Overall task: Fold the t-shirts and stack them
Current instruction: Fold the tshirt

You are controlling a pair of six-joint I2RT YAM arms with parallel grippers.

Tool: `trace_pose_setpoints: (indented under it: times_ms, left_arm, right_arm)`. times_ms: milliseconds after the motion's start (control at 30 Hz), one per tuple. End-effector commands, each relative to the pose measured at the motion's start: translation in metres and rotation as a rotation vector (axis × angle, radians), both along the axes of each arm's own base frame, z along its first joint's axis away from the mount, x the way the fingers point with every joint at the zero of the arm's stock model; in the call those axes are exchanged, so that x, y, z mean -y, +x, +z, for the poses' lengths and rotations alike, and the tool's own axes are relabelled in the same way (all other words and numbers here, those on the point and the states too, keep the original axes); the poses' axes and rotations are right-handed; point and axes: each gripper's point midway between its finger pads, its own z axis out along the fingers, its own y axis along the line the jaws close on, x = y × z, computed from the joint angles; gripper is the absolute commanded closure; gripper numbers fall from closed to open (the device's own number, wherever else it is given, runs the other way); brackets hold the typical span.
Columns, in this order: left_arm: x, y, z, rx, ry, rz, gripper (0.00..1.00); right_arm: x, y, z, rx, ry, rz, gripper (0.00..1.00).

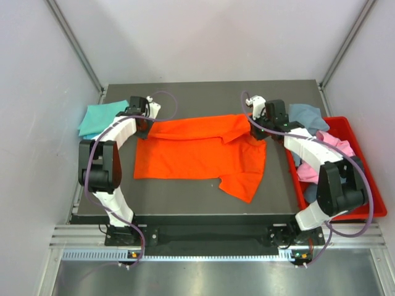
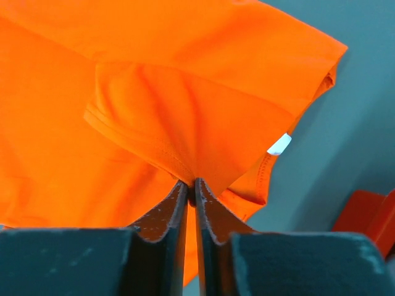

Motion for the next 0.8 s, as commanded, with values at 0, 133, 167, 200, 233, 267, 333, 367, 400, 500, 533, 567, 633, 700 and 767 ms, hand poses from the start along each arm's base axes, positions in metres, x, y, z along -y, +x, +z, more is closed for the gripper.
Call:
trace_pose_setpoints:
  times_ms: [0, 133, 167, 200, 233, 267, 333, 367, 400, 500, 533, 567, 633, 700, 767]
  left_arm:
    - [-0.002, -0.016, 0.021, 0.025, -0.015, 0.031, 0.7]
    - [-0.002, -0.024, 0.034, 0.058, -0.024, 0.031, 0.41]
    - [-0.002, -0.024, 0.038, 0.073, -0.027, 0.032, 0.39]
    - [-0.001, -0.025, 0.044, 0.09, -0.034, 0.037, 0.38]
    - [-0.001, -0.024, 0.048, 0.103, -0.037, 0.039, 0.37]
    - [-0.001, -0.024, 0.053, 0.112, -0.038, 0.043, 0.37]
    - [-0.001, -0.023, 0.063, 0.132, -0.045, 0.056, 0.36]
    - [-0.001, -0.025, 0.063, 0.126, -0.047, 0.06, 0.36]
    - [-0.001, -0.027, 0.065, 0.117, -0.053, 0.062, 0.36]
    - [0.003, -0.031, 0.062, 0.088, -0.08, 0.074, 0.36]
    - [0.004, -0.037, 0.058, 0.055, -0.088, 0.084, 0.36]
    - [0.006, -0.036, 0.06, 0.045, -0.098, 0.091, 0.36]
    - [0.013, -0.041, 0.05, -0.026, -0.147, 0.111, 0.37]
    - [0.018, -0.047, 0.044, -0.105, -0.207, 0.15, 0.41]
    - [0.026, -0.051, 0.04, -0.189, -0.317, 0.199, 0.45]
  right_arm:
    - [-0.008, -0.003, 0.032, 0.069, 0.048, 0.018, 0.9]
    - [-0.007, -0.007, 0.044, 0.09, 0.058, 0.015, 0.66]
    - [-0.007, -0.008, 0.047, 0.099, 0.061, 0.015, 0.63]
    - [-0.007, -0.009, 0.048, 0.101, 0.06, 0.015, 0.61]
    - [-0.006, -0.009, 0.048, 0.103, 0.06, 0.013, 0.59]
    - [-0.006, -0.01, 0.05, 0.108, 0.06, 0.014, 0.57]
    - [-0.006, -0.013, 0.051, 0.108, 0.06, 0.02, 0.56]
    - [-0.005, -0.016, 0.049, 0.104, 0.057, 0.023, 0.55]
    - [-0.004, -0.017, 0.051, 0.108, 0.057, 0.027, 0.55]
    - [-0.002, -0.024, 0.046, 0.105, 0.048, 0.035, 0.55]
    - [-0.002, -0.026, 0.046, 0.105, 0.046, 0.04, 0.55]
    - [-0.001, -0.027, 0.046, 0.111, 0.048, 0.039, 0.55]
    - [-0.002, -0.027, 0.05, 0.12, 0.053, 0.04, 0.55]
    - [-0.004, -0.027, 0.053, 0.125, 0.063, 0.048, 0.54]
    - [-0.006, -0.025, 0.051, 0.117, 0.064, 0.057, 0.53]
